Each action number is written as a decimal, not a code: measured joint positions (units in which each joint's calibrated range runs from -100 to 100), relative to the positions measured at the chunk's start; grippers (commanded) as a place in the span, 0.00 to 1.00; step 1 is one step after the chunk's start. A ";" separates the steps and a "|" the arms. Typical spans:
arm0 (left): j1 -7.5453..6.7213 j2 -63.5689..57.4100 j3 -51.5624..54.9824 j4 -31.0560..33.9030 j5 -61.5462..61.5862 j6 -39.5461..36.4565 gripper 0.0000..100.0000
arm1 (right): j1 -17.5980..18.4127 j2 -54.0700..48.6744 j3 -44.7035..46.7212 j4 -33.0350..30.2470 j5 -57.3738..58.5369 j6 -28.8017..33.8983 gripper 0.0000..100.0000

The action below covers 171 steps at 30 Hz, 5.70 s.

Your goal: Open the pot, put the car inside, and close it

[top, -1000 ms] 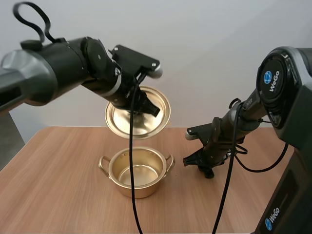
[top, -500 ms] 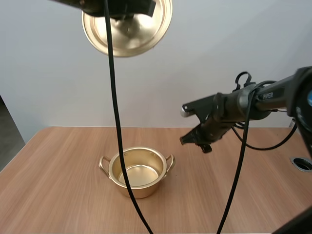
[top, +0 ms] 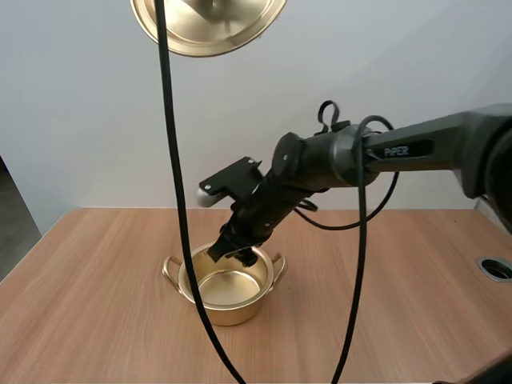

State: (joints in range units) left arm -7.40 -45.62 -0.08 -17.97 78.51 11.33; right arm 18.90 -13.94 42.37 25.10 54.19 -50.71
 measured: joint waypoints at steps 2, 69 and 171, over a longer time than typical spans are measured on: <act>0.28 0.00 0.00 0.02 0.65 0.35 0.00 | 0.74 2.45 0.00 1.04 -0.01 -1.44 0.00; 1.36 20.78 55.15 -5.69 -19.66 11.64 0.49 | -28.86 -19.03 0.00 8.49 -3.70 -1.10 0.00; 6.30 -54.38 100.08 12.17 -52.14 -12.00 0.00 | -18.62 -86.06 57.63 -24.47 -22.12 32.71 0.00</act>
State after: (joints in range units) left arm -1.10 -100.00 100.00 -5.80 26.37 -0.68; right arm 0.28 -100.00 100.00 0.63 32.06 -18.00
